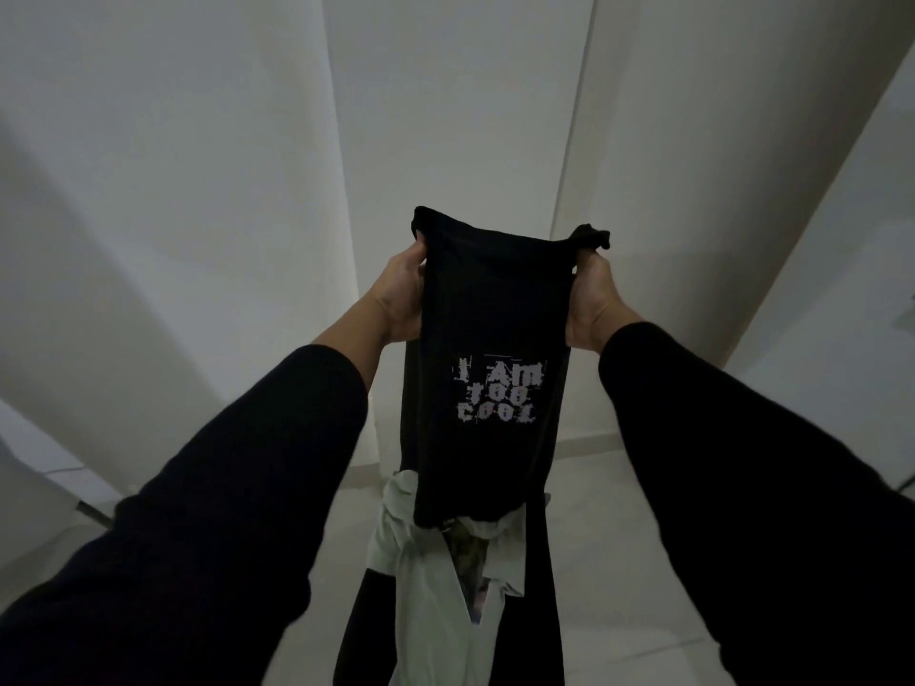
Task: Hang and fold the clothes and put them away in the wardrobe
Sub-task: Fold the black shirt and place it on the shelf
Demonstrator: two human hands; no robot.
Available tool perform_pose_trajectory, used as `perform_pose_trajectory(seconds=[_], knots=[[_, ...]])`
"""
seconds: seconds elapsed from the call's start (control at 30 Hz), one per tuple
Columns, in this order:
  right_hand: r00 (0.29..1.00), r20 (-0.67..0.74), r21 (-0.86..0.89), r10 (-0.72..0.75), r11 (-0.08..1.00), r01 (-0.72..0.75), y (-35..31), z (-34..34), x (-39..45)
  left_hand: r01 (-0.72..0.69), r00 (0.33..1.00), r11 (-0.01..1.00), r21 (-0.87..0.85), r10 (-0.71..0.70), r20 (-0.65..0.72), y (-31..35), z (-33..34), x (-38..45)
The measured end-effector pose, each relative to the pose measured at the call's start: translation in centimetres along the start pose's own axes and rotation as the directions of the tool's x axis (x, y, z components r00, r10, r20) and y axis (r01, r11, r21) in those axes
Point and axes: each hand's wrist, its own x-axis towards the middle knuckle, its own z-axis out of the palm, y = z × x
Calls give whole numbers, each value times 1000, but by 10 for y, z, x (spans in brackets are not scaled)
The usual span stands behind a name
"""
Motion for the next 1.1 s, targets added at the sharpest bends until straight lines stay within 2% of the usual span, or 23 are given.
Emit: perform_pose_trajectory(seconds=[0.13,0.3,0.5,0.67,0.73,0.9,1.03,1.1], knots=[[997,-61,-14,45,999,-46,34,-7,2,65,998,998,-22,-65,-25,-30,-8,-11],[982,-150,-88,119,987,-133,131,-25,-34,223,971,974,-40,-225,-83,-113,-24,-56],[866,-257,-20,430,893,-449,288,-60,-116,501,858,862,-69,-506,-84,-250,-49,-139],[776,-264,25,573,809,-588,378,-86,-174,657,734,732,-181,-676,-68,-348,-68,-186],[754,-289,21,590,792,-611,395,-90,-183,668,710,710,-223,-698,-91,-366,-75,-192],[712,-385,9,588,774,-634,405,-96,-160,615,712,735,-286,-673,-199,-381,-85,-166],[722,-424,-30,547,788,-615,403,-108,-110,574,721,765,-293,-642,-262,-383,-97,-116],[726,-435,-56,532,789,-611,400,-116,-74,533,720,795,-288,-605,-340,-385,-107,-84]])
